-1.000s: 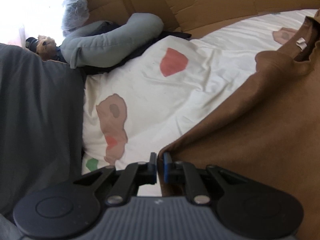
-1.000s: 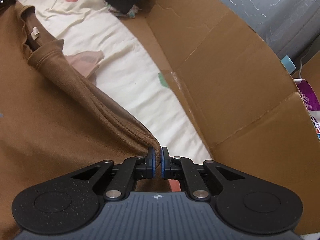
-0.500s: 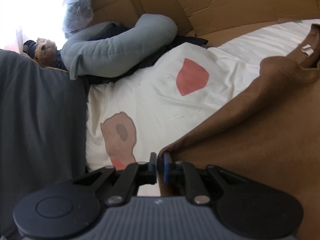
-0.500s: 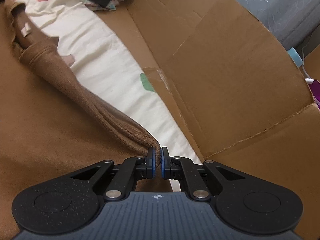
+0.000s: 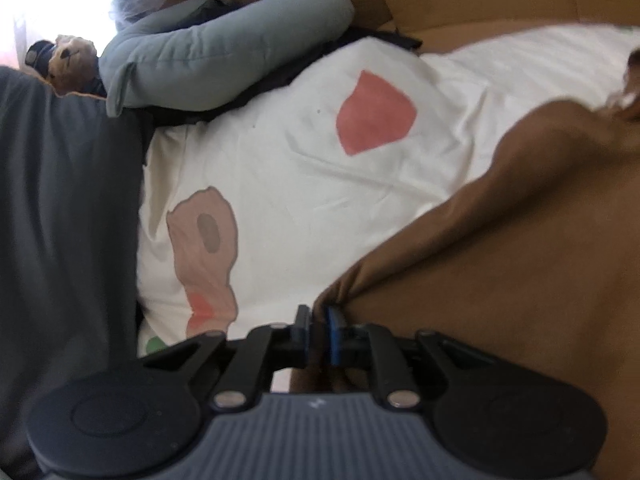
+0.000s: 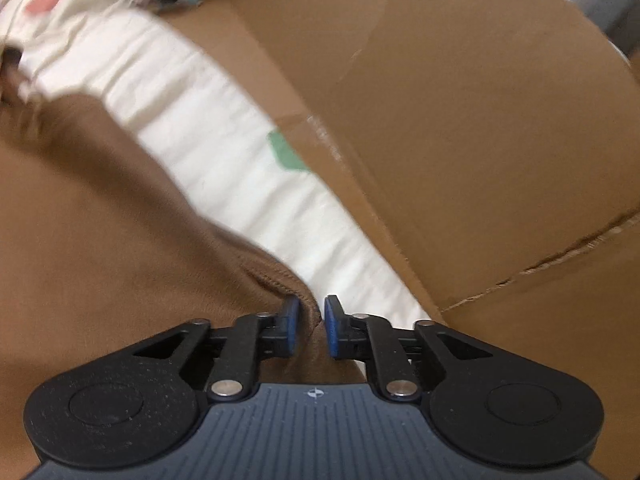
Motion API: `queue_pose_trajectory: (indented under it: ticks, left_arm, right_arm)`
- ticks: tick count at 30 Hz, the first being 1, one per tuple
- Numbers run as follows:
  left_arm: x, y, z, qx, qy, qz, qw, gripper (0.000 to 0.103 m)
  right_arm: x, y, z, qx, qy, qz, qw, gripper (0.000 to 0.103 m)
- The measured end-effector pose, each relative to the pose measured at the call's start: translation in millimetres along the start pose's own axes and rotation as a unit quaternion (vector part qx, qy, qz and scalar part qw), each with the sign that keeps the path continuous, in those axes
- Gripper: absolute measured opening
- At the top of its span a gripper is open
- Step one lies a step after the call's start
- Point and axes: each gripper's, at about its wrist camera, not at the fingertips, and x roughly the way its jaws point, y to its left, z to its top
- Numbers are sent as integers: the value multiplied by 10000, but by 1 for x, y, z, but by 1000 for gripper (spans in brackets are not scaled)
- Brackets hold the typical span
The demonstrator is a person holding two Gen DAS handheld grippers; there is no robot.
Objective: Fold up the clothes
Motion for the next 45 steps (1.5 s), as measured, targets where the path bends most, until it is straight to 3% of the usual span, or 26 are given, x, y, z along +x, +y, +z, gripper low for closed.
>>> queue_pose_trajectory:
  ticks: [1, 2, 9, 20, 26, 30, 34, 39, 45]
  left_arm:
    - [-6, 1, 0, 1, -89, -65, 9999, 28]
    - [-12, 3, 0, 1, -177, -129, 9998, 31]
    - [-34, 5, 20, -227, -744, -536, 9955, 30]
    - [5, -30, 66, -533, -457, -682, 9952, 30]
    - [3, -42, 72, -637, -409, -1090, 9912, 29]
    - [-13, -50, 65, -420, -597, -1518, 9857, 27]
    - [-25, -57, 53, -279, -733, -1648, 9832, 27]
    - [-29, -65, 40, -114, -794, -1765, 9810, 27]
    - [-34, -69, 30, 208, -804, -1742, 9812, 27]
  right_arm:
    - [-5, -1, 2, 35, -88, 60, 9999, 21]
    - [-12, -2, 3, 12, -183, 111, 9998, 21]
    - [-27, 6, 26, 10, -574, 509, 9971, 21]
    - [13, 44, 64, 454, -386, 926, 9939, 21]
    - [9, 63, 74, 502, -413, 1297, 9894, 23]
    - [0, 73, 63, 320, -501, 1373, 9887, 23]
    - [-8, 82, 51, 133, -596, 1434, 9878, 25]
    - [-18, 94, 35, -150, -718, 1495, 9860, 45]
    - [-24, 107, 20, -648, -862, 1352, 9849, 45]
